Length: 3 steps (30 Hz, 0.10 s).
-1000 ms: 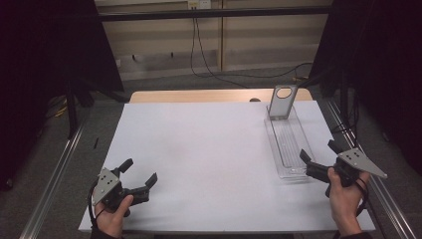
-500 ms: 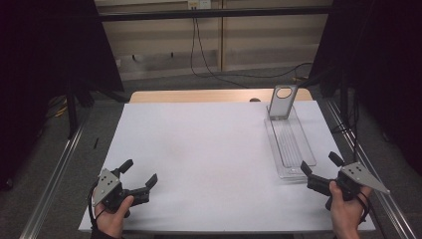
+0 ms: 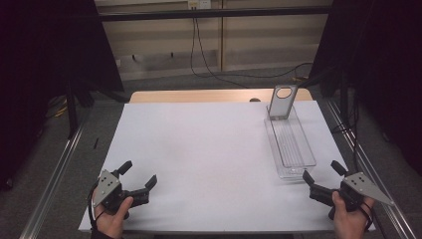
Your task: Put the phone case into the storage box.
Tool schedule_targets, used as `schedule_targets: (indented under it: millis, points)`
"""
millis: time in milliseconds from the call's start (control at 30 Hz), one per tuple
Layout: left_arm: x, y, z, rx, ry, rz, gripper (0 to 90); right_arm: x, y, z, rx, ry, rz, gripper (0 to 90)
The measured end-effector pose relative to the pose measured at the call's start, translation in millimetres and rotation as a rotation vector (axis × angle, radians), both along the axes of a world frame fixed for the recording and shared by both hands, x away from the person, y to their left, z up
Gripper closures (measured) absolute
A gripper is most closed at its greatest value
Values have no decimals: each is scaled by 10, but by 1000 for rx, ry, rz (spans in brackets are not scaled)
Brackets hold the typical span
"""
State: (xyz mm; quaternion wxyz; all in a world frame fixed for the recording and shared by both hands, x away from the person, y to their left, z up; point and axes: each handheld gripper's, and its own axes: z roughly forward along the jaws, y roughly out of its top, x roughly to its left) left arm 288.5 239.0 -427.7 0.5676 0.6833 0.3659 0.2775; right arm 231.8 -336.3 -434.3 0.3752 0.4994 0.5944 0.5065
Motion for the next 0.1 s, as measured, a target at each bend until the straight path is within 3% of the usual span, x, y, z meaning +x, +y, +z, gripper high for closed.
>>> schedule_targets:
  millis: [100]
  points:
    - [10, -39, -6, 6, 11, -11, 32, 12, 13, -5, 7, -1, 8, 10]
